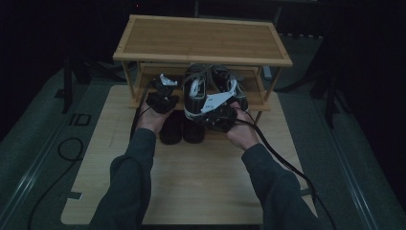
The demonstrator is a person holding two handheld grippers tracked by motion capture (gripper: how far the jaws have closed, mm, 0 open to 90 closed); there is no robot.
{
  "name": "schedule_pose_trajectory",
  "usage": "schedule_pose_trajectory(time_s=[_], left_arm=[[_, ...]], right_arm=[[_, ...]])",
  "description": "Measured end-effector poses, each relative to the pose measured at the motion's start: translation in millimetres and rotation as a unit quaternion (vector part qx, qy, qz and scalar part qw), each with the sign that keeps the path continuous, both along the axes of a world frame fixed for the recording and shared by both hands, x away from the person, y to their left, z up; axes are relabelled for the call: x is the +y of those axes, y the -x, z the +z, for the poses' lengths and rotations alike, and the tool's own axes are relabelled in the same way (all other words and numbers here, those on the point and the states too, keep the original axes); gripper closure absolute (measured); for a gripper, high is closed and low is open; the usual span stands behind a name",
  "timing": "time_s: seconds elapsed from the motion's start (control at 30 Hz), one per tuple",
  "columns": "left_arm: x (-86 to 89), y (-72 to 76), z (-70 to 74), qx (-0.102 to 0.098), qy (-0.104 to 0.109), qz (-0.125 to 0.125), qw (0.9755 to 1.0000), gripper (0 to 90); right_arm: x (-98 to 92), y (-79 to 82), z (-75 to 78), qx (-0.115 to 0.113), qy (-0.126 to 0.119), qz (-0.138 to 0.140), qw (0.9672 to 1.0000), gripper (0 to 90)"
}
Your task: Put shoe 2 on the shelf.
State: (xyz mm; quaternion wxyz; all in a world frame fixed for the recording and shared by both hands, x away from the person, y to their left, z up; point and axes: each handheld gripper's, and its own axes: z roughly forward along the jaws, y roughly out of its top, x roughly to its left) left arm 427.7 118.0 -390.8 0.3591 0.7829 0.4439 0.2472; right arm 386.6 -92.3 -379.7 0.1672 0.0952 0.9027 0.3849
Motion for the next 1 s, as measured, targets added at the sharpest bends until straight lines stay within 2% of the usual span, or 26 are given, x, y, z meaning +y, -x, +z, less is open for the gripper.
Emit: schedule_pose_trajectory(time_s=[0.1,0.2,0.5,0.63,0.7,0.8,1.0], left_arm=[[0.1,-0.6,0.2,0.001,0.001,0.000,1.0000,90.0],[0.1,-0.7,0.2,0.001,0.001,0.000,1.0000,90.0],[0.1,-0.5,0.0,0.000,0.001,0.000,1.0000,90.0],[0.1,-0.6,-0.1,-0.002,0.001,-0.001,1.0000,90.0],[0.0,-0.6,0.0,-0.002,0.000,-0.001,1.0000,90.0],[-0.1,-0.6,0.1,-0.002,-0.001,-0.001,1.0000,90.0],[-0.5,-0.3,0.3,-0.001,-0.002,0.001,1.0000,90.0]], right_arm=[[-3.2,-1.7,0.4,0.004,-0.004,-0.005,1.0000,90.0],[-1.4,-2.5,0.4,-0.001,0.002,-0.007,1.0000,90.0],[-1.9,-6.8,-0.4,0.004,-0.008,-0.012,0.9999,90.0],[-1.7,-12.1,-1.4,-0.004,-0.009,-0.028,0.9996,90.0],[-1.9,-14.9,-2.2,0.000,-0.011,-0.032,0.9994,90.0],[0.7,-14.9,-2.2,-0.003,-0.017,-0.033,0.9993,90.0],[8.4,-15.3,-2.6,-0.007,-0.012,-0.033,0.9994,90.0]])
